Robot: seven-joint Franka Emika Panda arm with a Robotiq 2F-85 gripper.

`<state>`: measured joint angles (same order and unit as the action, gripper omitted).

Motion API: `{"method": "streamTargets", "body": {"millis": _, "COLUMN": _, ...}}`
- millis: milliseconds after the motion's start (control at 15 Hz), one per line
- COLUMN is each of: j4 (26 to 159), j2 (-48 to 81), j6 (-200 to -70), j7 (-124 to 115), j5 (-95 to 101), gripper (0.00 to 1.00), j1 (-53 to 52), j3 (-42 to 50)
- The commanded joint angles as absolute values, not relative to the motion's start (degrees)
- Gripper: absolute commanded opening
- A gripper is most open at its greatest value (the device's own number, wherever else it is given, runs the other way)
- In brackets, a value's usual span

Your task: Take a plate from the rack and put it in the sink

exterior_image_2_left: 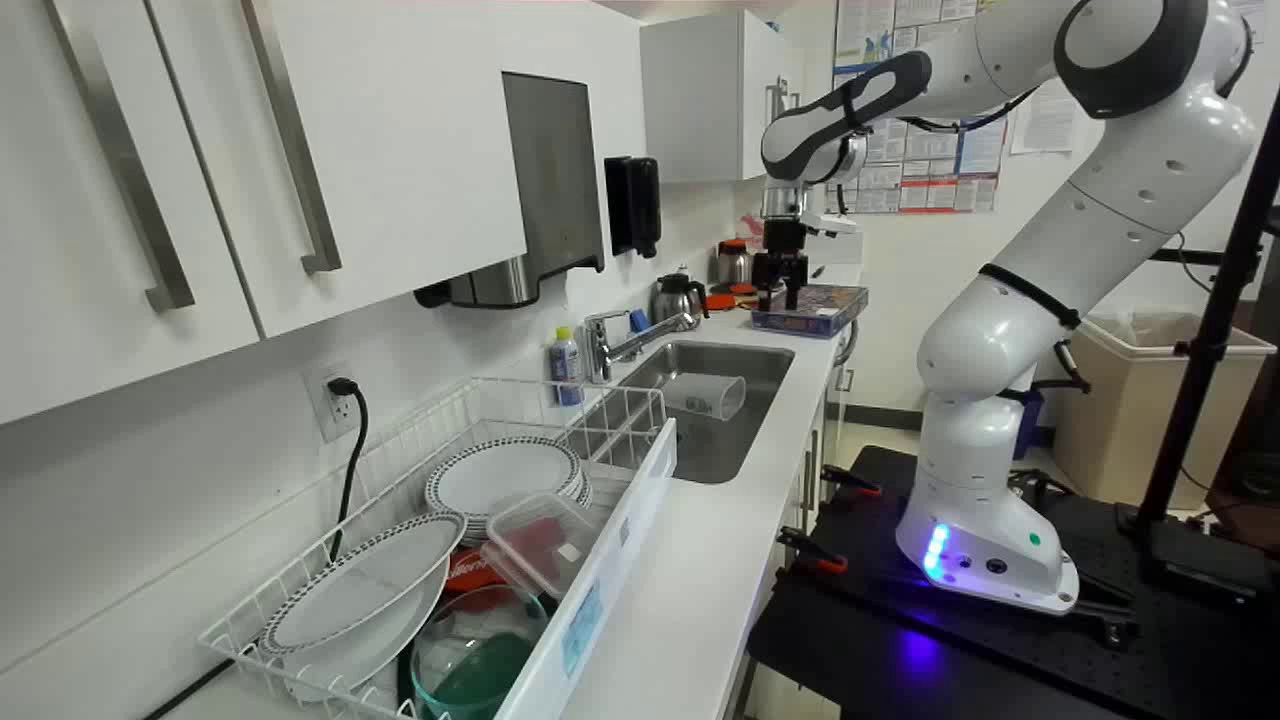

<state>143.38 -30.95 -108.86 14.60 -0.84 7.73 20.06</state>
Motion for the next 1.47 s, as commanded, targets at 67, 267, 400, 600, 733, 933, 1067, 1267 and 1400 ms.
{"method": "streamTargets", "body": {"millis": 67, "j4": 143.3, "j2": -30.6, "j6": -108.8, "j7": 15.3, "j5": -1.6, "gripper": 1.0, "j1": 9.2, "j3": 18.8}}
{"method": "streamTargets", "body": {"millis": 267, "j4": 143.3, "j2": -30.6, "j6": -108.8, "j7": 15.3, "j5": -1.6, "gripper": 1.0, "j1": 9.2, "j3": 18.8}}
{"method": "streamTargets", "body": {"millis": 400, "j4": 143.3, "j2": -30.6, "j6": -108.8, "j7": 15.3, "j5": -1.6, "gripper": 1.0, "j1": 9.2, "j3": 18.8}}
{"method": "streamTargets", "body": {"millis": 600, "j4": 144.3, "j2": -31.6, "j6": -109.1, "j7": 15.3, "j5": -1.3, "gripper": 1.0, "j1": 8.8, "j3": 18.0}}
{"method": "streamTargets", "body": {"millis": 733, "j4": 147.4, "j2": -34.8, "j6": -109.5, "j7": 14.7, "j5": -1.1, "gripper": 1.0, "j1": 7.8, "j3": 15.3}}
{"method": "streamTargets", "body": {"millis": 933, "j4": 153.1, "j2": -40.6, "j6": -110.4, "j7": 14.0, "j5": -3.3, "gripper": 1.0, "j1": 4.8, "j3": 10.3}}
{"method": "streamTargets", "body": {"millis": 1067, "j4": 157.4, "j2": -44.6, "j6": -112.9, "j7": 12.4, "j5": -7.4, "gripper": 1.0, "j1": 1.3, "j3": 6.5}}
{"method": "streamTargets", "body": {"millis": 1267, "j4": 162.3, "j2": -48.7, "j6": -119.4, "j7": 7.5, "j5": -17.9, "gripper": 1.0, "j1": -5.7, "j3": 0.5}}
{"method": "streamTargets", "body": {"millis": 1400, "j4": 159.8, "j2": -46.3, "j6": -124.0, "j7": 1.6, "j5": -26.5, "gripper": 1.0, "j1": -11.1, "j3": -3.5}}
